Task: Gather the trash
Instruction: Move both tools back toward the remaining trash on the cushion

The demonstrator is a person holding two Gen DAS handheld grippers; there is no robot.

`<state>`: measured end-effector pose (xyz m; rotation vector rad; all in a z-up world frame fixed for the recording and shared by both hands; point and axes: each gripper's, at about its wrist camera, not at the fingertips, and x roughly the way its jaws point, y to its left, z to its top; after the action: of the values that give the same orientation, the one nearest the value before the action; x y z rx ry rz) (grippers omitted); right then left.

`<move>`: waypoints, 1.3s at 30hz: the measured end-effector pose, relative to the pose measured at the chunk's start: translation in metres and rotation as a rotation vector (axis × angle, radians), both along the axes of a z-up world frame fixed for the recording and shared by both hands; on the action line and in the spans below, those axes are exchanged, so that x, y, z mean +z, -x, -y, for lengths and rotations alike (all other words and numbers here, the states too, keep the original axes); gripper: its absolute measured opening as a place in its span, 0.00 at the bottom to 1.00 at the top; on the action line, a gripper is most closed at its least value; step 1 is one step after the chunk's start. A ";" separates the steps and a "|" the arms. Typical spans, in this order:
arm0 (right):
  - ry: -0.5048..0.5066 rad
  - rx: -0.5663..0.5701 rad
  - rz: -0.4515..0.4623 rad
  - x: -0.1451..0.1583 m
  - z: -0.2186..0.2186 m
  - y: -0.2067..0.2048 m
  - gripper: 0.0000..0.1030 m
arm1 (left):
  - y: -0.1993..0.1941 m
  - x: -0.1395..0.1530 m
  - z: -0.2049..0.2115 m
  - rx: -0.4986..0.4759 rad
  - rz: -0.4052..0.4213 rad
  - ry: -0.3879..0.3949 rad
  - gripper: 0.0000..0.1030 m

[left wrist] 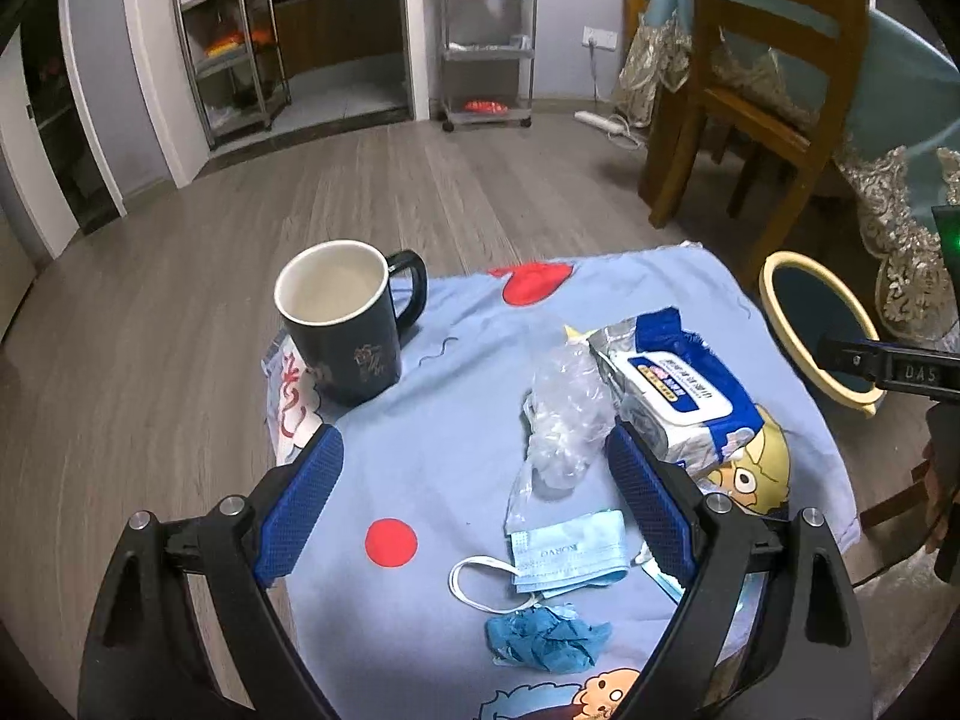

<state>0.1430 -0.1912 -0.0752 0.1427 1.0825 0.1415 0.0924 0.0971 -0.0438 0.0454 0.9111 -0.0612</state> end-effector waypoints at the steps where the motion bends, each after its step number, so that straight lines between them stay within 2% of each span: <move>1: 0.004 0.007 -0.005 -0.002 -0.002 -0.002 0.91 | -0.003 -0.002 0.001 -0.005 -0.005 -0.007 0.85; 6: -0.002 0.035 -0.035 -0.015 -0.010 -0.012 0.91 | -0.016 -0.015 0.004 -0.010 -0.030 -0.014 0.86; 15: -0.080 0.052 -0.071 -0.032 -0.018 -0.032 0.89 | -0.041 -0.037 0.012 0.004 -0.051 -0.034 0.86; 17: -0.100 0.064 -0.085 -0.037 -0.022 -0.035 0.84 | -0.045 -0.039 0.013 0.003 -0.053 -0.038 0.85; 19: -0.117 0.082 -0.109 -0.042 -0.026 -0.037 0.70 | -0.049 -0.044 0.015 0.003 -0.057 -0.049 0.86; 29: -0.134 0.112 -0.189 -0.067 -0.039 -0.044 0.43 | -0.062 -0.066 0.027 -0.030 -0.088 -0.111 0.86; 32: -0.165 0.117 -0.214 -0.073 -0.040 -0.046 0.27 | -0.063 -0.067 0.029 -0.036 -0.090 -0.108 0.86; 33: -0.186 0.117 -0.220 -0.073 -0.039 -0.046 0.16 | -0.063 -0.068 0.029 -0.036 -0.093 -0.108 0.86; 34: -0.209 0.115 -0.222 -0.072 -0.038 -0.047 0.12 | -0.063 -0.068 0.029 -0.035 -0.095 -0.109 0.86; 39: -0.240 0.114 -0.188 -0.059 -0.033 -0.047 0.08 | -0.065 -0.069 0.028 -0.033 -0.102 -0.085 0.85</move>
<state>0.1901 -0.1580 -0.1341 0.3149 1.2599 0.3672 0.1578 0.0689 -0.1129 0.1372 1.0145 -0.0556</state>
